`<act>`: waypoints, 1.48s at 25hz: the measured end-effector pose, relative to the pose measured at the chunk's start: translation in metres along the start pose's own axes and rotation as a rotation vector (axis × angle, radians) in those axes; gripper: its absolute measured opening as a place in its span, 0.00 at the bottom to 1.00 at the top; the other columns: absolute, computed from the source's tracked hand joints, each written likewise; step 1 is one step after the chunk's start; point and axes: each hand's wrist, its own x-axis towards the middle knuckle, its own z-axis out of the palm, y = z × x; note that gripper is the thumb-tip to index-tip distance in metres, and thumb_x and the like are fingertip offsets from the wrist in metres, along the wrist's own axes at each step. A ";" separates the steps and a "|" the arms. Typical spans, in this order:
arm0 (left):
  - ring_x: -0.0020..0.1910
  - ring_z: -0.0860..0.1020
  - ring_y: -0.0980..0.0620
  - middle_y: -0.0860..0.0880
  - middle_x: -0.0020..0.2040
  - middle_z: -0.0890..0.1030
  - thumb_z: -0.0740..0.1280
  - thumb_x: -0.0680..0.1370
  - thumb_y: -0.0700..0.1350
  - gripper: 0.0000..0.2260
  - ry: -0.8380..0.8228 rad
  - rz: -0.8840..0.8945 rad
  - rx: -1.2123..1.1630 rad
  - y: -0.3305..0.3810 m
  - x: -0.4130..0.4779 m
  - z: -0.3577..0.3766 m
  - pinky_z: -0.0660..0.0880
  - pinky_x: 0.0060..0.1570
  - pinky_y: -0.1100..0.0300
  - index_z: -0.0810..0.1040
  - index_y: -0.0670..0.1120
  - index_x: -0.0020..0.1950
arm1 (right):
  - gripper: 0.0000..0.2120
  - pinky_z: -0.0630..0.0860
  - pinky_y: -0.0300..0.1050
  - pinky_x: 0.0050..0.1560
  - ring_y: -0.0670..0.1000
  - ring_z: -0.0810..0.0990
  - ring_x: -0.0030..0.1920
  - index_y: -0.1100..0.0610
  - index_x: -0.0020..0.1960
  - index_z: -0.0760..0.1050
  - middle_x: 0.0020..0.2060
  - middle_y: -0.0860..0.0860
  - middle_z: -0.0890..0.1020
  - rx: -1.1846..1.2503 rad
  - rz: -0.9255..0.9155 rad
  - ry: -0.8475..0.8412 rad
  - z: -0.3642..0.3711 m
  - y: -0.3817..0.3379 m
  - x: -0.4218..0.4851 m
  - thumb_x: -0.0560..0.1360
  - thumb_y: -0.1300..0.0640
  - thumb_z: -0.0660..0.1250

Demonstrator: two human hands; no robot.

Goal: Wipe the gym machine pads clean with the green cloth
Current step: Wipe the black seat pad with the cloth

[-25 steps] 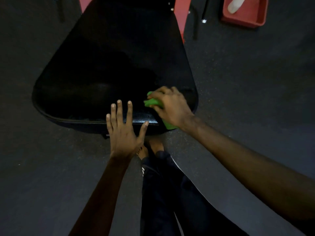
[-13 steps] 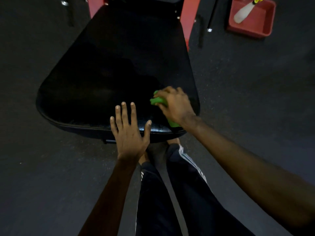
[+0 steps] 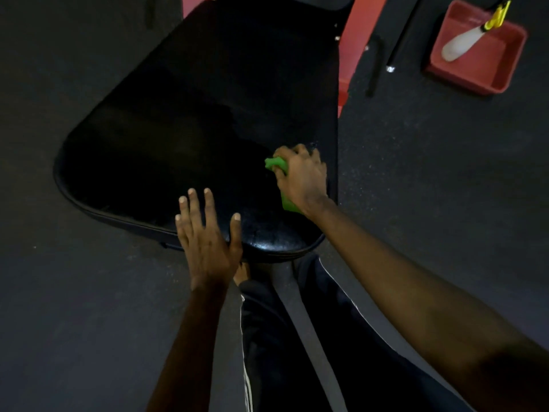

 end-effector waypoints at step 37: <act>0.80 0.55 0.45 0.41 0.80 0.60 0.51 0.83 0.55 0.27 0.008 -0.043 0.288 0.011 0.013 0.011 0.50 0.77 0.43 0.57 0.44 0.81 | 0.18 0.76 0.55 0.57 0.57 0.73 0.59 0.45 0.67 0.74 0.61 0.51 0.76 0.005 -0.194 -0.023 -0.008 0.028 -0.027 0.77 0.49 0.66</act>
